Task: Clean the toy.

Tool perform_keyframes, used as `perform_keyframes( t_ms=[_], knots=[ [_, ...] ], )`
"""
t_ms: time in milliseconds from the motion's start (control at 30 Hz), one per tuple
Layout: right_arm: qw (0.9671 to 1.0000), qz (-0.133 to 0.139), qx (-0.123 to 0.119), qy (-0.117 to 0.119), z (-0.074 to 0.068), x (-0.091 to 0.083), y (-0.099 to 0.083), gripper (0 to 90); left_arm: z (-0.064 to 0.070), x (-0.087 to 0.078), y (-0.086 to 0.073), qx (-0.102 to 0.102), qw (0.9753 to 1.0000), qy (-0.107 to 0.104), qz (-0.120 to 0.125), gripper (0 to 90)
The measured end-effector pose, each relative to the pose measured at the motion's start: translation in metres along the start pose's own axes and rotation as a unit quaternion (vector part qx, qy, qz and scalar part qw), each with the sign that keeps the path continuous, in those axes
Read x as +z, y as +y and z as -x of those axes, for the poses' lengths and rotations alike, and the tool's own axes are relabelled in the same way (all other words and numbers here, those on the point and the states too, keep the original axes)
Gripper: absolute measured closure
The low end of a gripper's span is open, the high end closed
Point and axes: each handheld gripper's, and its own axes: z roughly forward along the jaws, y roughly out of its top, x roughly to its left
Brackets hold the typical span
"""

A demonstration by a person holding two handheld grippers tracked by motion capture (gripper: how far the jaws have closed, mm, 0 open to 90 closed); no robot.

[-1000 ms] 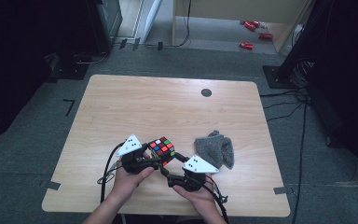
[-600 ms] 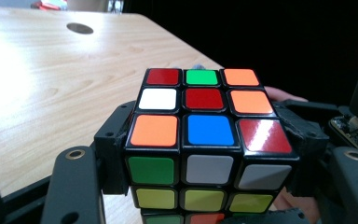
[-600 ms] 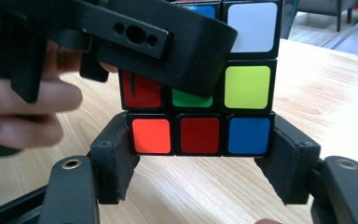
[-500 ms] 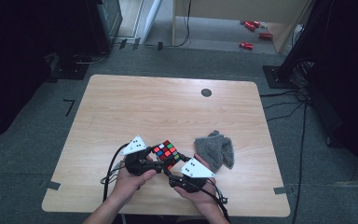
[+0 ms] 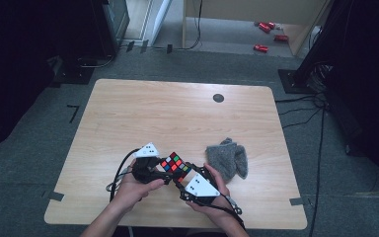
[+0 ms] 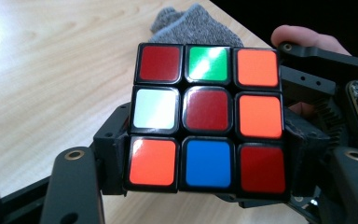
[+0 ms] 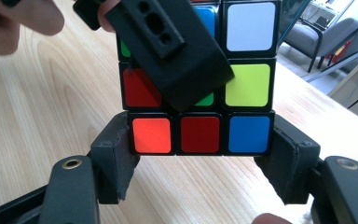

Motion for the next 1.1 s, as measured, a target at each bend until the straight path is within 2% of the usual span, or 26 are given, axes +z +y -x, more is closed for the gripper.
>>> perform_keyframes(
  t_ms=[100, 133, 200, 300, 367, 433, 500, 600, 767, 867, 1100],
  knots=[
    [0.9996, 0.002, 0.029, -0.004, 0.002, 0.001, 0.001, 28.2, -0.002, -0.007, 0.001, -0.004, 0.9994, 0.019, 0.029, 34.2],
    [0.9992, -0.001, 0.039, -0.003, 0.002, 0.001, 0.001, 27.7, -0.004, -0.01, 0.001, -0.008, 0.9986, 0.02, 0.048, 34.2],
    [0.9973, -0.001, 0.073, -0.003, 0.004, 0.001, 0.0, 27.7, -0.006, -0.017, 0.0, -0.015, 0.9955, 0.018, 0.092, 34.2],
    [0.9884, 0.005, 0.151, 0.013, 0.006, 0.001, 0.001, 29.0, -0.004, -0.02, -0.002, -0.015, 0.99, 0.02, 0.139, 34.1],
    [0.9829, 0.012, 0.183, 0.022, 0.006, 0.001, 0.004, 29.6, -0.002, -0.018, -0.003, -0.012, 0.9892, 0.018, 0.145, 34.1],
    [0.9791, 0.024, 0.2, 0.029, 0.003, 0.0, 0.008, 29.7, 0.001, -0.016, -0.004, -0.009, 0.9892, 0.016, 0.145, 34.0],
    [0.9779, 0.033, 0.204, 0.029, 0.001, -0.002, 0.011, 29.6, 0.003, -0.012, -0.006, -0.01, 0.99, 0.014, 0.14, 33.9],
    [0.9795, 0.043, 0.196, 0.022, -0.001, -0.005, 0.015, 29.6, 0.004, -0.008, -0.007, -0.007, 0.9916, 0.012, 0.129, 33.8],
    [0.9856, 0.044, 0.163, -0.002, -0.001, -0.007, 0.015, 31.3, 0.002, -0.006, -0.007, -0.013, 0.9928, 0.005, 0.119, 33.5],
    [0.9899, 0.044, 0.134, -0.016, 0.0, -0.009, 0.016, 32.2, 0.0, -0.007, -0.007, -0.019, 0.9931, 0.001, 0.116, 33.5],
    [0.9932, 0.05, 0.103, -0.02, 0.001, -0.011, 0.015, 34.7, -0.004, -0.007, -0.005, -0.026, 0.9955, -0.007, 0.091, 32.9]
  ],
)
